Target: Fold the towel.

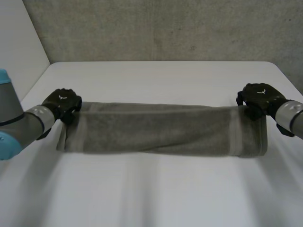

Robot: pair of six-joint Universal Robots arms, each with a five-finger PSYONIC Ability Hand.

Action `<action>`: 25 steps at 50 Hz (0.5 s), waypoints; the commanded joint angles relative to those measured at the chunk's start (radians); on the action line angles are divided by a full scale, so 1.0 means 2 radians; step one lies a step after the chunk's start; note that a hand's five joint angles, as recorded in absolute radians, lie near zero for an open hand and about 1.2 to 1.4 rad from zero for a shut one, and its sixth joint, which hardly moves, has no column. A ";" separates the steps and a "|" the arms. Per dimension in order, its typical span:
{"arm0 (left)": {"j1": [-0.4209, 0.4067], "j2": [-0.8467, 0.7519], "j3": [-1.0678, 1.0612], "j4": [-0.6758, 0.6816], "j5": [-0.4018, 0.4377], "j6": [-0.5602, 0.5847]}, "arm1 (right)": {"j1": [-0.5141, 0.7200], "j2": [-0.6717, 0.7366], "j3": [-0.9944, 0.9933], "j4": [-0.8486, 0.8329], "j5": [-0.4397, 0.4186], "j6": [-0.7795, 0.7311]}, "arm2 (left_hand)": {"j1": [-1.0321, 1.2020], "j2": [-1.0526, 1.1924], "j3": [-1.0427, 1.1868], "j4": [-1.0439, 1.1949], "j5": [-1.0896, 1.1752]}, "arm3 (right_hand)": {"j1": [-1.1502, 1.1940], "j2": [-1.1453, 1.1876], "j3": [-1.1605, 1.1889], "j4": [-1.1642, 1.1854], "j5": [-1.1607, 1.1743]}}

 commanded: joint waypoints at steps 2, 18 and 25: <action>-0.016 -0.061 0.070 0.057 -0.016 0.004 | 0.021 0.054 -0.047 -0.056 0.027 0.021 | 0.056 0.024 -0.026 -0.029 0.035 | 0.040 0.032 -0.022 -0.038 0.020; -0.027 -0.118 0.105 0.131 -0.020 0.007 | 0.037 0.128 -0.108 -0.076 0.045 0.020 | 0.056 0.024 -0.026 -0.029 0.035 | 0.040 0.032 -0.022 -0.038 0.020; -0.027 -0.138 0.106 0.159 -0.019 0.007 | 0.041 0.154 -0.129 -0.083 0.048 0.020 | 0.056 0.024 -0.026 -0.029 0.035 | 0.040 0.032 -0.022 -0.038 0.020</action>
